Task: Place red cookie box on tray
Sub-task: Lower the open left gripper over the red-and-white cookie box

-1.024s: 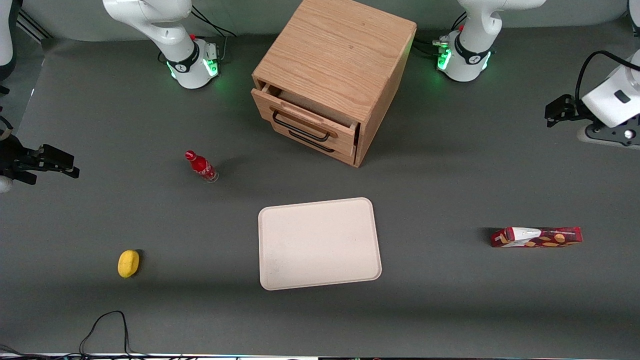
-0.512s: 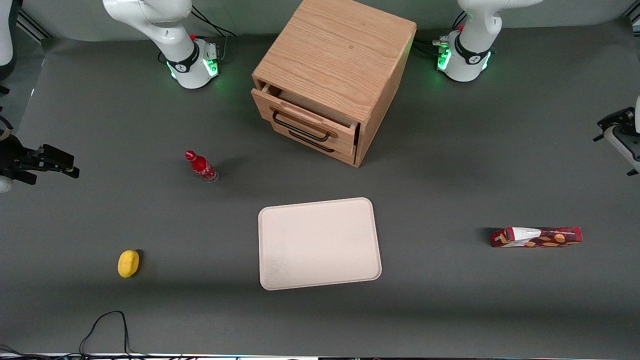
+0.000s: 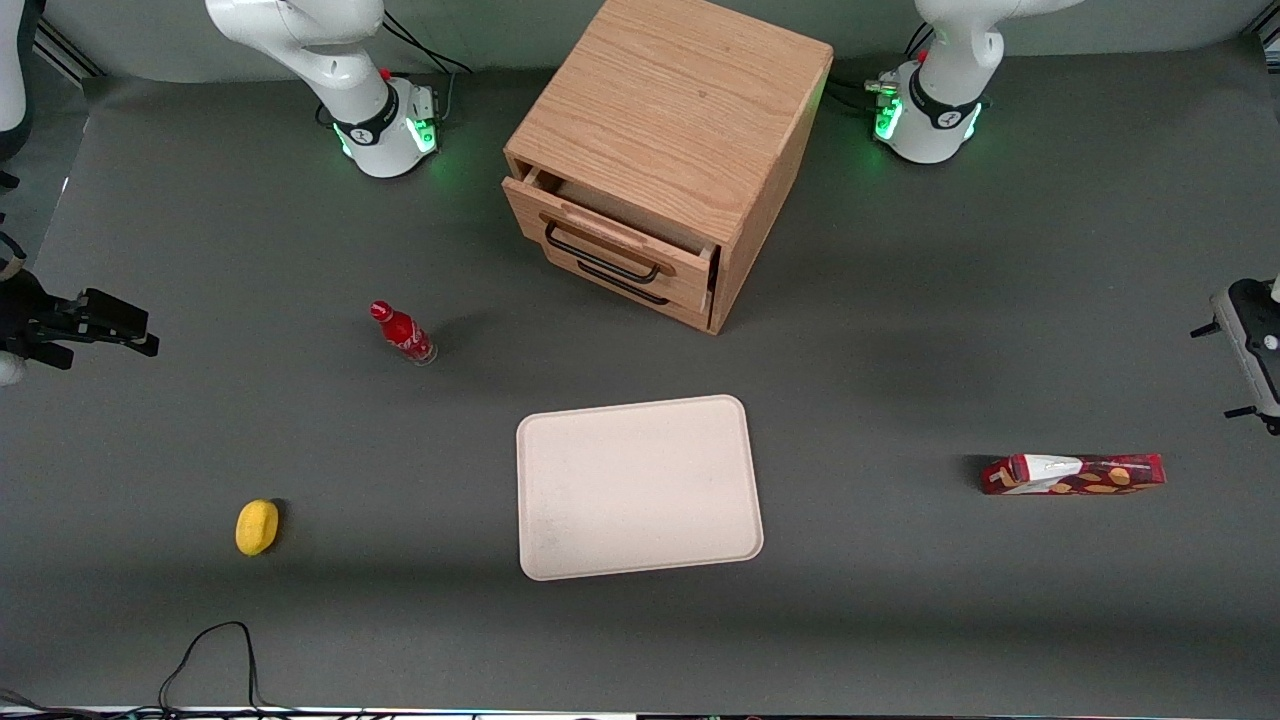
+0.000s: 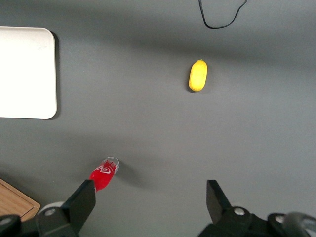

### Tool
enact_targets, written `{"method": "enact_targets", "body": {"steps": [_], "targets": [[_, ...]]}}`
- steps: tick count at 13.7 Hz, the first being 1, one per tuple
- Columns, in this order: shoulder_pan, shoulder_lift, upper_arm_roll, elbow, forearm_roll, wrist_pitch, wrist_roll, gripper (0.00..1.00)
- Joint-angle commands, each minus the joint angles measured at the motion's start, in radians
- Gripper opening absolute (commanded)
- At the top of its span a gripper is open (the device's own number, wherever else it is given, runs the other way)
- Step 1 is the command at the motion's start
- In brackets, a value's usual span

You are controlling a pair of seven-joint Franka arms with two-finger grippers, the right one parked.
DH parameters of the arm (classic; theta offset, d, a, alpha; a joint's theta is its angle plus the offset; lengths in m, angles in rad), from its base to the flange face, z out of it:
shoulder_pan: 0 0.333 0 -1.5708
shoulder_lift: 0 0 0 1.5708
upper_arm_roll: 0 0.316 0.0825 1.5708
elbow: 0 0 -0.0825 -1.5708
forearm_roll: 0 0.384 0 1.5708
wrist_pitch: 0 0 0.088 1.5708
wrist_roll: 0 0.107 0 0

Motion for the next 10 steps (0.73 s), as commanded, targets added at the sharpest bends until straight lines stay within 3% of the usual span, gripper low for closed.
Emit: {"method": "enact_targets", "body": {"steps": [1, 4, 10], "targets": [[0.015, 0.072, -0.004, -0.003, -0.016, 0.071, 0.031, 1.00], [0.019, 0.096, -0.006, -0.144, -0.024, 0.274, 0.044, 1.00], [-0.001, 0.272, -0.011, -0.166, -0.045, 0.447, 0.079, 1.00]]}}
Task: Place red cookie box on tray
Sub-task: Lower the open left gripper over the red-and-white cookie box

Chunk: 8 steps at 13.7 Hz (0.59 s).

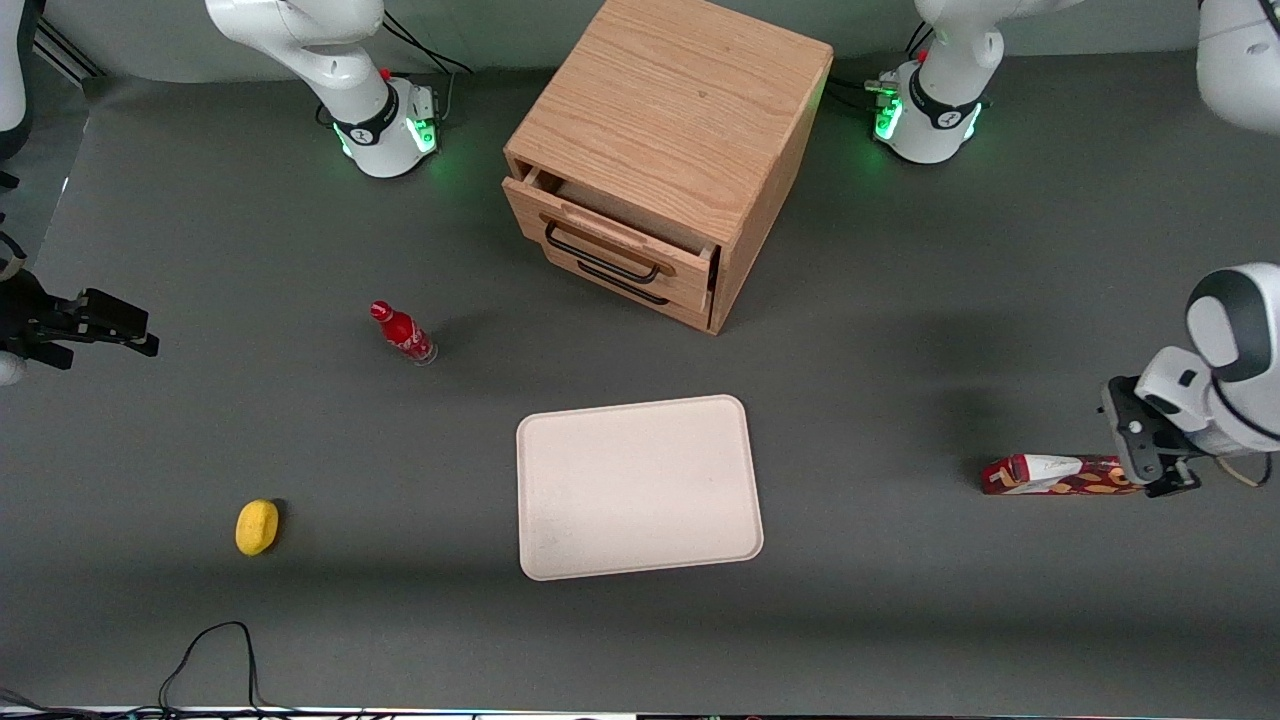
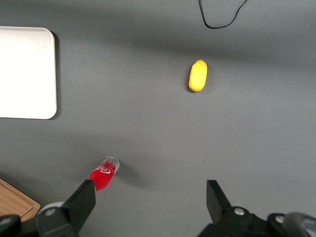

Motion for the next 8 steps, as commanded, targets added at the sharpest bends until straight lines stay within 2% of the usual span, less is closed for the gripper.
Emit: {"method": "enact_targets", "body": {"steps": [1, 8], "targets": [[-0.007, 0.039, 0.004, -0.019, -0.025, 0.046, 0.033, 1.00], [-0.005, 0.076, 0.001, -0.040, -0.025, 0.124, 0.057, 1.00]]}}
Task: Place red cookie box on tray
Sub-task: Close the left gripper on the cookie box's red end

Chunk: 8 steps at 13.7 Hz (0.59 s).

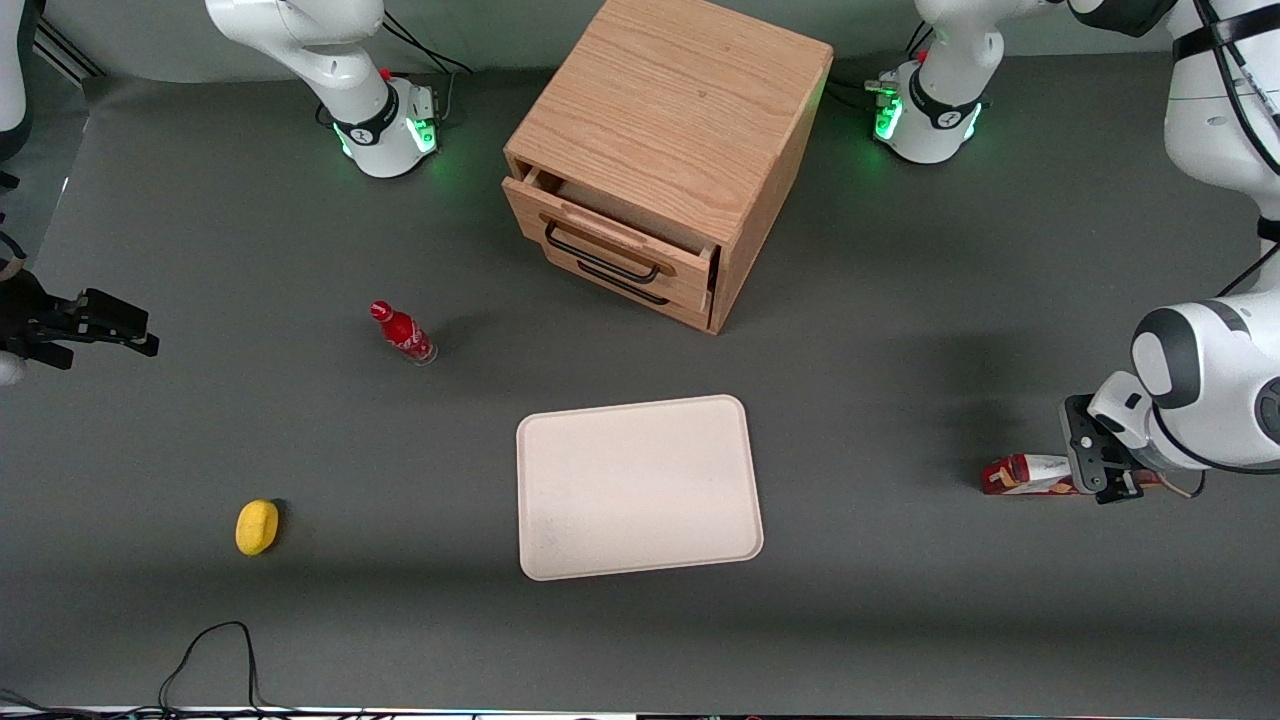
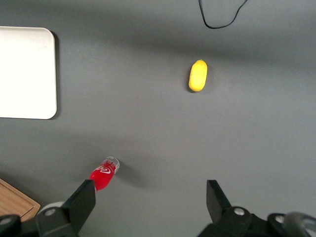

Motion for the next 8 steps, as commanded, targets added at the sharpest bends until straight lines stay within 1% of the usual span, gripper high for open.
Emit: {"method": "enact_targets", "body": {"steps": [1, 4, 5, 6, 7, 8], "targets": [[-0.005, 0.001, -0.001, -0.018, -0.021, 0.052, 0.042, 0.99], [0.001, 0.027, -0.004, -0.014, -0.024, 0.089, 0.045, 0.97], [0.000, 0.029, -0.005, -0.012, -0.024, 0.089, 0.045, 0.86], [-0.002, 0.029, -0.004, -0.012, -0.024, 0.089, 0.045, 0.60], [-0.003, 0.029, -0.004, -0.012, -0.024, 0.091, 0.045, 0.01], [0.000, 0.029, -0.004, -0.014, -0.024, 0.103, 0.044, 0.00]]}}
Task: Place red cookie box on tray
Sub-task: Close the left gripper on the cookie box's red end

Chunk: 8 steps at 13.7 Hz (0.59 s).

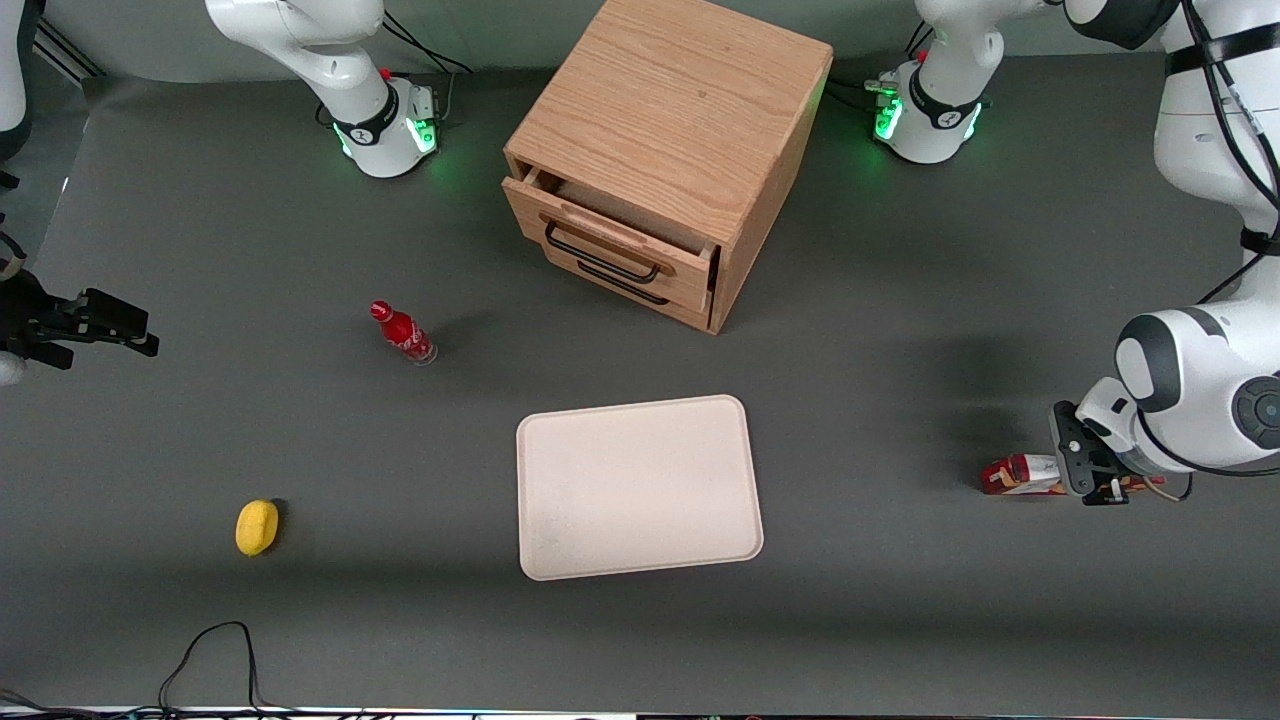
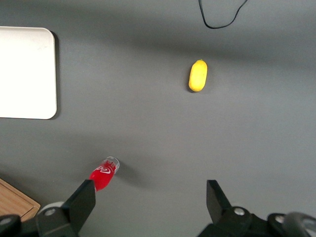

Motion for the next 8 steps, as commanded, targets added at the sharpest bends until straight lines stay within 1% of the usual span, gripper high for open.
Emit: {"method": "enact_targets", "body": {"steps": [1, 5, 6, 7, 8], "targets": [[0.000, -0.003, 0.002, -0.003, -0.023, 0.027, 0.027, 0.00], [-0.005, -0.004, 0.002, 0.002, -0.021, 0.021, 0.025, 0.00], [-0.006, -0.011, 0.002, 0.024, -0.021, 0.006, 0.025, 0.00], [-0.006, -0.018, 0.002, 0.063, -0.021, -0.037, 0.021, 0.00], [-0.008, -0.026, 0.002, 0.119, -0.023, -0.117, 0.015, 0.00]]}}
